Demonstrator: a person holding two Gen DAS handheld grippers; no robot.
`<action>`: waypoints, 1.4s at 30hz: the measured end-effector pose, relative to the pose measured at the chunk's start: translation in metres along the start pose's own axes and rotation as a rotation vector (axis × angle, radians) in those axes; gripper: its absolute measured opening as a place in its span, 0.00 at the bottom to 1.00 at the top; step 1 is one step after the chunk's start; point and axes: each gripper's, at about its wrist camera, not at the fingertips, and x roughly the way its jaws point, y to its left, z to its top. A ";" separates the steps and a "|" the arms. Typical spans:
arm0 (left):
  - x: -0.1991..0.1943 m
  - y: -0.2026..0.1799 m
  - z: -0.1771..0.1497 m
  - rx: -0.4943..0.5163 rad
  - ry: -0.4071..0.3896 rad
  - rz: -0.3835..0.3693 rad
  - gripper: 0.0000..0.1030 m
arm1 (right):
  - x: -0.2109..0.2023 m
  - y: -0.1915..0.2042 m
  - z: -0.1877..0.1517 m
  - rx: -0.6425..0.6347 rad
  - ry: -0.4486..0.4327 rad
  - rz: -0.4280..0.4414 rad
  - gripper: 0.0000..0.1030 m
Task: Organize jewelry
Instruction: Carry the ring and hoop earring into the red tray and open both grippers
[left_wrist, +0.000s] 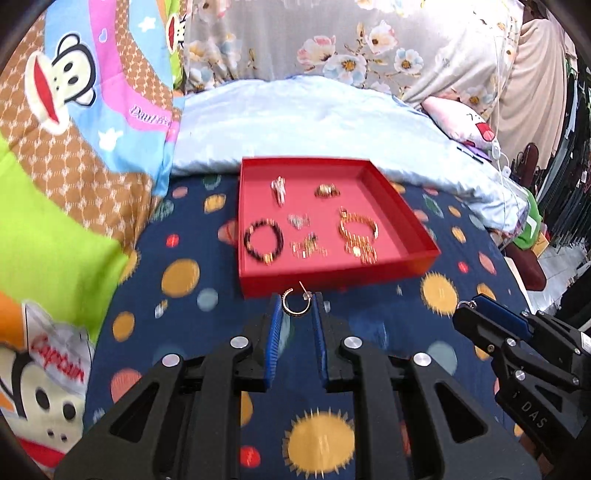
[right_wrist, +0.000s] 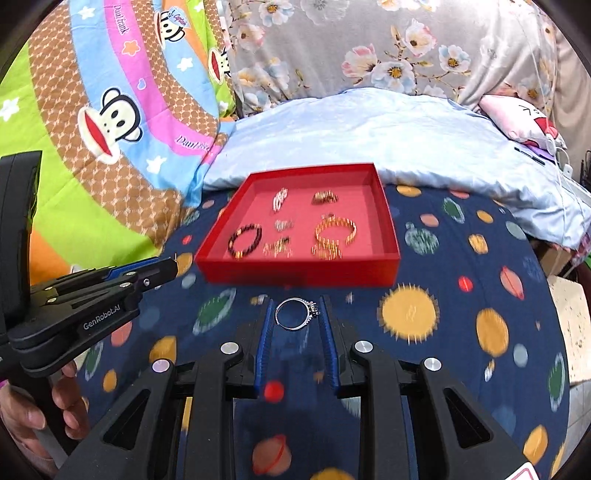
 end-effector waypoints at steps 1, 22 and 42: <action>0.003 0.000 0.005 0.001 -0.002 0.003 0.16 | 0.003 -0.001 0.005 -0.001 -0.002 0.002 0.22; 0.108 0.002 0.118 0.000 0.014 -0.007 0.16 | 0.119 -0.060 0.129 0.039 0.034 0.011 0.22; 0.154 0.018 0.134 -0.032 0.019 0.076 0.48 | 0.152 -0.079 0.138 0.088 0.024 0.001 0.34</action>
